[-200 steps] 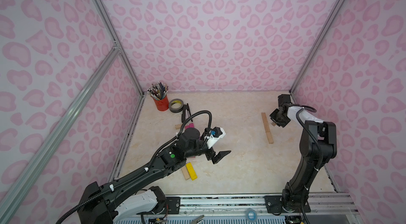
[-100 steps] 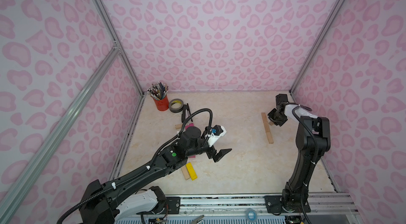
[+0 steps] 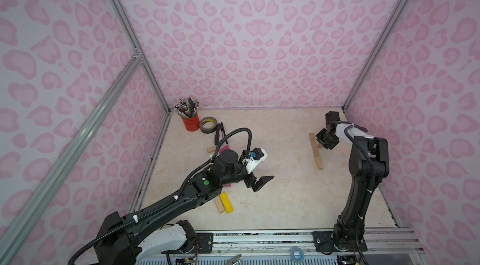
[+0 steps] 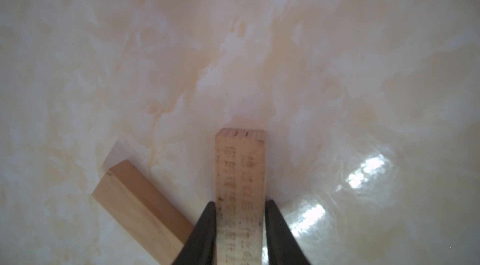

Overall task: Assemble the letter k with building blocks
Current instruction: Assemble the building block at the center of the board.

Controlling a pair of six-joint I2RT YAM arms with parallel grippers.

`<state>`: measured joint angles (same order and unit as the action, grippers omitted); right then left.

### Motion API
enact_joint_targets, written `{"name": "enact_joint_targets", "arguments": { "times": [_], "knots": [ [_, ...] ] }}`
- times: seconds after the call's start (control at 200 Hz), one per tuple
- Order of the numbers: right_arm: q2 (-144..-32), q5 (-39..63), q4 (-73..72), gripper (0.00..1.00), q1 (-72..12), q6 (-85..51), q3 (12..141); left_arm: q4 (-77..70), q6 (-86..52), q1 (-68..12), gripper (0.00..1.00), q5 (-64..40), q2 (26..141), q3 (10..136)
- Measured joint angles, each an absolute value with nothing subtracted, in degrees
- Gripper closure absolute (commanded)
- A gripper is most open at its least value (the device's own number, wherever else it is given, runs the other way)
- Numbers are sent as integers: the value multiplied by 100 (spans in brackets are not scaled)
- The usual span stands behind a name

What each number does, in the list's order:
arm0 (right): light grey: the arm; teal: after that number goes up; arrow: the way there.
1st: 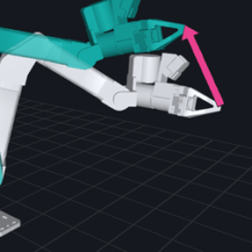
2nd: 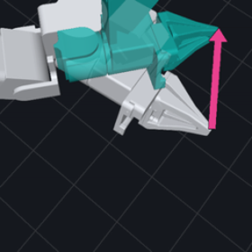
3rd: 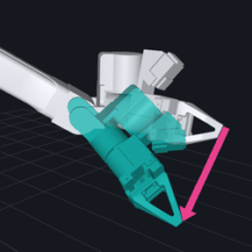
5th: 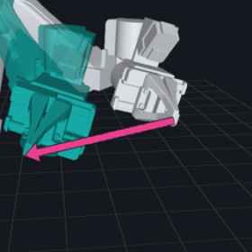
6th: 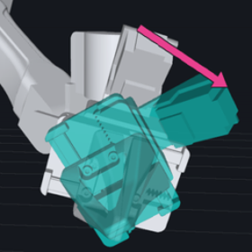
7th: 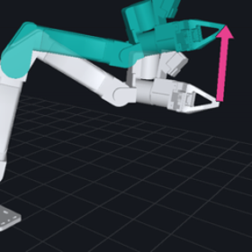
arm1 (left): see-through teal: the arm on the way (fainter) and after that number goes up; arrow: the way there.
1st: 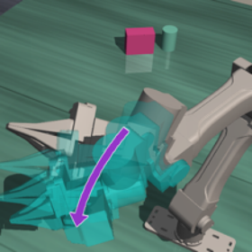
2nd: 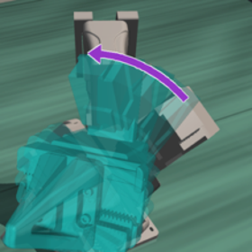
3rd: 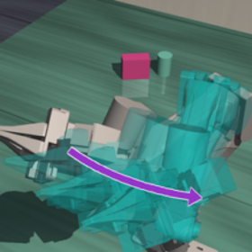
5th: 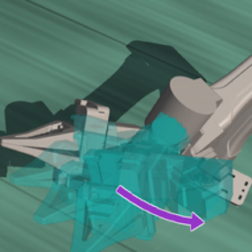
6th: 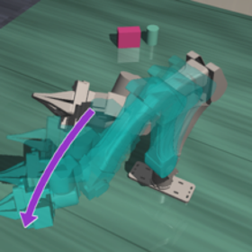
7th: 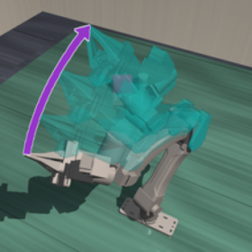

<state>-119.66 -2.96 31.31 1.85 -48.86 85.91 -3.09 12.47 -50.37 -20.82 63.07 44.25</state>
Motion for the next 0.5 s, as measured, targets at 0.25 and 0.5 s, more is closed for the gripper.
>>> {"name": "enact_joint_targets", "arguments": {
  "times": [0.25, 0.5],
  "knots": [
    [-11966, -242, 3127, 65, 185, -4882, 8593, -309, 1247, -5037, 0, -2080, 6316, 4425],
    [-11968, -211, 3133, 65, 185, -4882, 8606, -309, 1245, -5037, 0, -2043, 6316, 4425]
  ]
}}
